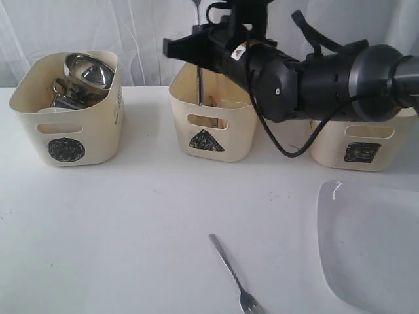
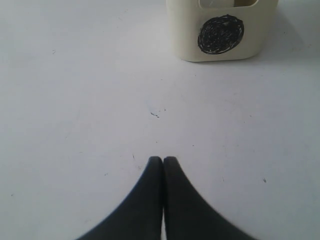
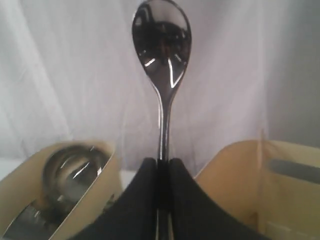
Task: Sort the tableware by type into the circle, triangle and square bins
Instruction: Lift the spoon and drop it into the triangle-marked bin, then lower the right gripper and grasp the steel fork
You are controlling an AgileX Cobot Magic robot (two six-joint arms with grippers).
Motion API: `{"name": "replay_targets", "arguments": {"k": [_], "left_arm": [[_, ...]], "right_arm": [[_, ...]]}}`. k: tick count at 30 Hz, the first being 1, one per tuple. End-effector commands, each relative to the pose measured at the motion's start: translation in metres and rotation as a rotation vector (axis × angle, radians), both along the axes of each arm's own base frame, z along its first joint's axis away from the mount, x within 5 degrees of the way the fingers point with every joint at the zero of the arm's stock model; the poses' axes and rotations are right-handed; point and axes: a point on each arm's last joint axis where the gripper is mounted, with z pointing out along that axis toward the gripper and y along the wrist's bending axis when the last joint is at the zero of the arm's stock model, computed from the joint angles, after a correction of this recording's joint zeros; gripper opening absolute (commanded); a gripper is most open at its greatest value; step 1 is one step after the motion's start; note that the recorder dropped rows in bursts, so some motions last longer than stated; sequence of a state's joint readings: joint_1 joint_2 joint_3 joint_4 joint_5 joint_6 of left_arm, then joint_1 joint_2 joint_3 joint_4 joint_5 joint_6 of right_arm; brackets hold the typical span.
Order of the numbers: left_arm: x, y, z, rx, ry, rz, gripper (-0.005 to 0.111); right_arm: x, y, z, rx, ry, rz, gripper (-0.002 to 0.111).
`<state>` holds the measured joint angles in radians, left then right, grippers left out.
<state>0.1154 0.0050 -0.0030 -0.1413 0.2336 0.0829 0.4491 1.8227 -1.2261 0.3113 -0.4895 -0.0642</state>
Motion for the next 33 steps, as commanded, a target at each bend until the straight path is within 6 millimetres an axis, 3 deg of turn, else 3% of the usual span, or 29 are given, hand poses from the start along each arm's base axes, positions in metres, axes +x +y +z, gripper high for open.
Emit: {"name": "replay_targets", "arguments": {"k": [1, 4, 9, 15, 19, 22, 25, 26, 27, 30, 33], "left_arm": [[0.000, 0.000, -0.001, -0.006, -0.004, 0.001, 0.001], [0.000, 0.000, -0.001, -0.006, -0.004, 0.001, 0.001], [0.000, 0.000, -0.001, -0.006, -0.004, 0.001, 0.001], [0.000, 0.000, 0.000, -0.006, -0.006, 0.001, 0.001], [0.000, 0.000, 0.000, -0.006, -0.006, 0.001, 0.001], [0.000, 0.000, 0.000, -0.006, -0.006, 0.001, 0.001], [0.000, 0.000, 0.000, -0.006, -0.006, 0.001, 0.001], [0.000, 0.000, 0.000, -0.006, -0.006, 0.001, 0.001], [0.000, 0.000, 0.000, -0.006, -0.006, 0.001, 0.001], [0.000, 0.000, 0.000, -0.006, -0.006, 0.001, 0.001], [0.000, 0.000, 0.000, -0.006, -0.006, 0.001, 0.001]], "right_arm": [[0.019, -0.031, -0.013, 0.143, -0.052, -0.205, 0.000], [0.027, -0.036, -0.031, 0.122, -0.019, -0.226, 0.006], [0.036, -0.042, -0.054, 0.067, 0.014, -0.226, 0.030], [0.037, -0.043, -0.060, 0.053, 0.039, -0.221, 0.036], [0.031, -0.040, -0.044, 0.054, 0.072, -0.182, 0.036], [0.015, -0.035, -0.023, 0.051, 0.186, -0.105, 0.034], [-0.011, -0.030, -0.008, -0.042, 0.404, 0.036, 0.021], [-0.024, -0.029, -0.005, -0.102, 0.502, 0.102, 0.010], [-0.033, -0.027, -0.005, -0.147, 0.566, 0.153, 0.000], [-0.063, -0.013, -0.017, -0.238, 0.797, 0.297, 0.000], [-0.085, 0.002, -0.041, -0.312, 0.988, 0.389, 0.000]]}}
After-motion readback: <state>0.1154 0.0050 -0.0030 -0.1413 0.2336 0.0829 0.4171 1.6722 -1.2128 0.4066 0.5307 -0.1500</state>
